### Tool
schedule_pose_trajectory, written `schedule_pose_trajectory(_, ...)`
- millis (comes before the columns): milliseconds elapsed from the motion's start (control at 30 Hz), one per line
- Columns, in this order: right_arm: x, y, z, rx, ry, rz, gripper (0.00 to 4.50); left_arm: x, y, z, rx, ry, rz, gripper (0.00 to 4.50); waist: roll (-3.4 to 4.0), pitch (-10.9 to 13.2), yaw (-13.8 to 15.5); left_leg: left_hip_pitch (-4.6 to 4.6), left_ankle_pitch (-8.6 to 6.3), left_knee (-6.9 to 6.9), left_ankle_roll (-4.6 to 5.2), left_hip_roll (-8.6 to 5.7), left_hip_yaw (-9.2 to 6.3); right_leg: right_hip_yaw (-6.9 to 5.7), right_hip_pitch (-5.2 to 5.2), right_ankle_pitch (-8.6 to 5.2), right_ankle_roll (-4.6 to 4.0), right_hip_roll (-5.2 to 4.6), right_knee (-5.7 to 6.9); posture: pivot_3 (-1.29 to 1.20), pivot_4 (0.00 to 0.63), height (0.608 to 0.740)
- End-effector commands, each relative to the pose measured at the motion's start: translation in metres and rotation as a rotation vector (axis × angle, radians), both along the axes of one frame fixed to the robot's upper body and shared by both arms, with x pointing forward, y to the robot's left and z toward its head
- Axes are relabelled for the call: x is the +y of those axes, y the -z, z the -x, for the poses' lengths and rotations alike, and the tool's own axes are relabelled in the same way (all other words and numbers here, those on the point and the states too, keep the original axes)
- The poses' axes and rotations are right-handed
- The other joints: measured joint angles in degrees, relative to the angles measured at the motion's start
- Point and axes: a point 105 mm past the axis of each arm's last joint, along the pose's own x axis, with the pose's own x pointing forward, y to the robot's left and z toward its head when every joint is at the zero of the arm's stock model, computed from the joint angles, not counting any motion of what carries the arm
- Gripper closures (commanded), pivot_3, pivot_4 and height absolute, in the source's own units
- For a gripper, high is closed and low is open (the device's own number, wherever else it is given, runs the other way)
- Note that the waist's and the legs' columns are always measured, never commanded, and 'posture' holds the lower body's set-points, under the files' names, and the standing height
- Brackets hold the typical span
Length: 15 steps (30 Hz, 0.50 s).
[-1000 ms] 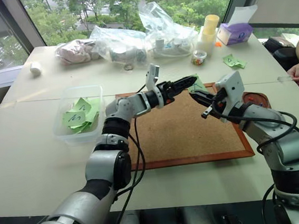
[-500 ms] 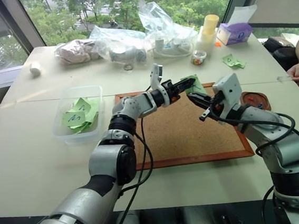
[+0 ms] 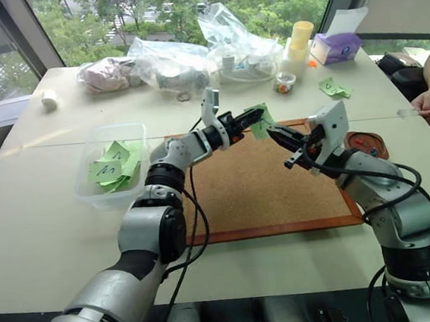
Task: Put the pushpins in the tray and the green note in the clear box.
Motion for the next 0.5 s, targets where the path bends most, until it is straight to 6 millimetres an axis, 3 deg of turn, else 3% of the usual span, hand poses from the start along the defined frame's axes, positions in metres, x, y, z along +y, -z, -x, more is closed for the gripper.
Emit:
schedule_pose_trajectory(33,0.002,-0.017,0.002,-0.06,-0.011,-0.05,4.5,-0.003,-0.007,0.002,-0.036,0.011,0.011,4.45,0.0,0.0,0.1,-0.01,0.0,0.01,0.0,-0.01,0.0,0.0,0.0,0.0,0.0,0.0,0.0,0.0,0.15,0.735)
schedule_pose_trajectory(167,-0.013,-0.02,-0.001,-0.056,0.064,-0.117,4.5,-0.005,-0.006,0.005,-0.159,0.019,-0.099,4.45,0.0,0.0,0.02,-0.02,0.0,0.03,0.0,-0.03,0.01,0.0,0.0,0.0,0.01,-0.02,-0.01,0.0,0.15,0.735)
schedule_pose_trajectory(300,-0.094,-0.023,-0.018,-0.043,0.471,-0.211,4.5,-0.014,-0.014,0.031,-0.653,0.135,-0.408,4.45,0.01,0.0,0.1,-0.02,0.0,0.03,-0.01,-0.03,0.07,0.01,0.0,0.0,0.01,-0.02,0.01,0.0,0.15,0.735)
schedule_pose_trajectory(433,-0.144,-0.01,-0.019,-0.002,0.716,-0.161,4.5,-0.017,-0.015,0.055,-0.962,0.256,-0.591,4.45,0.07,-0.02,0.06,-0.02,0.01,0.03,-0.01,-0.04,0.18,0.02,0.0,0.01,0.0,-0.08,0.03,0.0,0.15,0.735)
schedule_pose_trajectory(500,-0.167,0.006,-0.019,0.043,0.831,-0.116,4.5,-0.02,-0.021,0.066,-1.049,0.304,-0.62,4.45,0.14,-0.06,0.02,0.0,0.01,0.02,-0.01,-0.03,0.19,0.03,0.0,0.01,0.0,-0.06,0.03,0.0,0.15,0.735)
